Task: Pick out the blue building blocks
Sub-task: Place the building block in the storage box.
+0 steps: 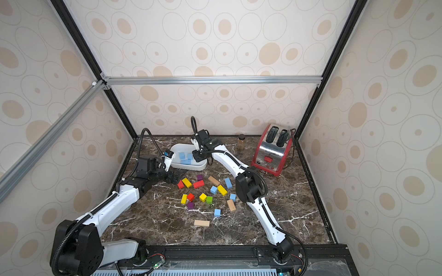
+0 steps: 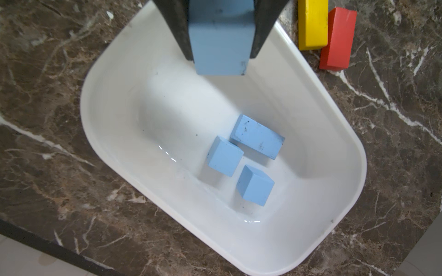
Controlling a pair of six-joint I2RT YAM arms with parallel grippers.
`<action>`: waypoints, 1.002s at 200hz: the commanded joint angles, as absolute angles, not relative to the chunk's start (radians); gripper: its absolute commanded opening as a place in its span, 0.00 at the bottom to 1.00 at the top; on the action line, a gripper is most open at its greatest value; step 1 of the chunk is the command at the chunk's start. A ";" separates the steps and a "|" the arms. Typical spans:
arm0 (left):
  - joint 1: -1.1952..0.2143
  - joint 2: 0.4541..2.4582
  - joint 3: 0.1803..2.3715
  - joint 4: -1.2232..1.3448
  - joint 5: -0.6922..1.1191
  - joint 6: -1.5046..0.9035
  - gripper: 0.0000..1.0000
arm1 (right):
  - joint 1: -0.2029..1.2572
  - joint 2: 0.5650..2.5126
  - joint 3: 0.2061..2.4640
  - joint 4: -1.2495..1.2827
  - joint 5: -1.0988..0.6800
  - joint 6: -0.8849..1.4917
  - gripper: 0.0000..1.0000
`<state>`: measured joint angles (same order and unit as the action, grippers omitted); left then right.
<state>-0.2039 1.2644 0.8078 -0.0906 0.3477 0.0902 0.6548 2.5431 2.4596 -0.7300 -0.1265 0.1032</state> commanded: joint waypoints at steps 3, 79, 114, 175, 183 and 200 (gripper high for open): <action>-0.196 1.266 0.812 -0.093 0.338 0.120 1.00 | 0.653 2.581 2.493 -0.710 -0.130 0.102 0.00; -0.195 1.275 0.833 -0.124 0.338 0.124 0.99 | 0.652 2.636 2.497 -0.709 -0.069 0.104 0.00; -0.196 1.265 0.824 -0.125 0.341 0.124 1.00 | 0.653 2.648 2.504 -0.743 -0.019 0.097 0.01; -0.196 1.256 0.818 -0.130 0.345 0.126 0.99 | 0.652 2.648 2.502 -0.772 0.008 0.086 0.17; -0.196 1.256 0.818 -0.132 0.343 0.126 0.99 | 0.653 2.647 2.502 -0.772 0.003 0.087 0.19; -0.196 1.253 0.818 -0.136 0.344 0.130 0.99 | 0.653 2.646 2.502 -0.772 0.009 0.087 0.25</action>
